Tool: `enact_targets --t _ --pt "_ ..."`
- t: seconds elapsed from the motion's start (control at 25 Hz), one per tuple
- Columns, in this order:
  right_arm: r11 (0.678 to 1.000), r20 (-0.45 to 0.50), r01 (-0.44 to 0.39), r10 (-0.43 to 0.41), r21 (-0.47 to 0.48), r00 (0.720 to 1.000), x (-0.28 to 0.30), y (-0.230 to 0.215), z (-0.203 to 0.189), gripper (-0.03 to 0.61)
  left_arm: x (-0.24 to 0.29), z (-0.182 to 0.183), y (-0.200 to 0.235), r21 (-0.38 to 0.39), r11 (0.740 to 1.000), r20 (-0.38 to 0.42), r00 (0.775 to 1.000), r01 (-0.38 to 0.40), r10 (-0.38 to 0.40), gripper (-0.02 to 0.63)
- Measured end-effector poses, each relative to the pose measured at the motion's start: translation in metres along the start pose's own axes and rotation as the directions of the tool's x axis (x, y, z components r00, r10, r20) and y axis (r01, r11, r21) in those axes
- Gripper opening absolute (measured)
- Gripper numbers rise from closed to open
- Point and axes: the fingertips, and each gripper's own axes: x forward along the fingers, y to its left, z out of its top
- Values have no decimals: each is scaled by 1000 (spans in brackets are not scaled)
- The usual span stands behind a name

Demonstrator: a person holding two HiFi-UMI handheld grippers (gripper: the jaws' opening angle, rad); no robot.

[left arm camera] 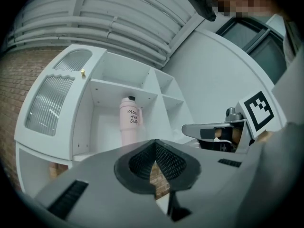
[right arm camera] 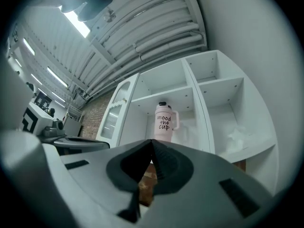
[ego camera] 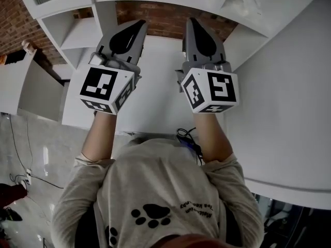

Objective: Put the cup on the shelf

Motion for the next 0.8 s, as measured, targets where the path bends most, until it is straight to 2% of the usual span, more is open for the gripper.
enact_targets --t 0.16,0.4,0.8 --pt "1000 -14 19 -19 7 1000 -16 3 -9 9 -14 -15 -5 -46 999 -25 1000 -17 15 8" --pt "999 -61 30 -28 34 998 -40 9 -34 9 -27 -39 -24 -73 997 -63 998 -28 23 8" --pt "997 -192 44 -30 69 981 -79 15 -103 9 -49 -95 -49 -89 994 -173 984 -68 52 8"
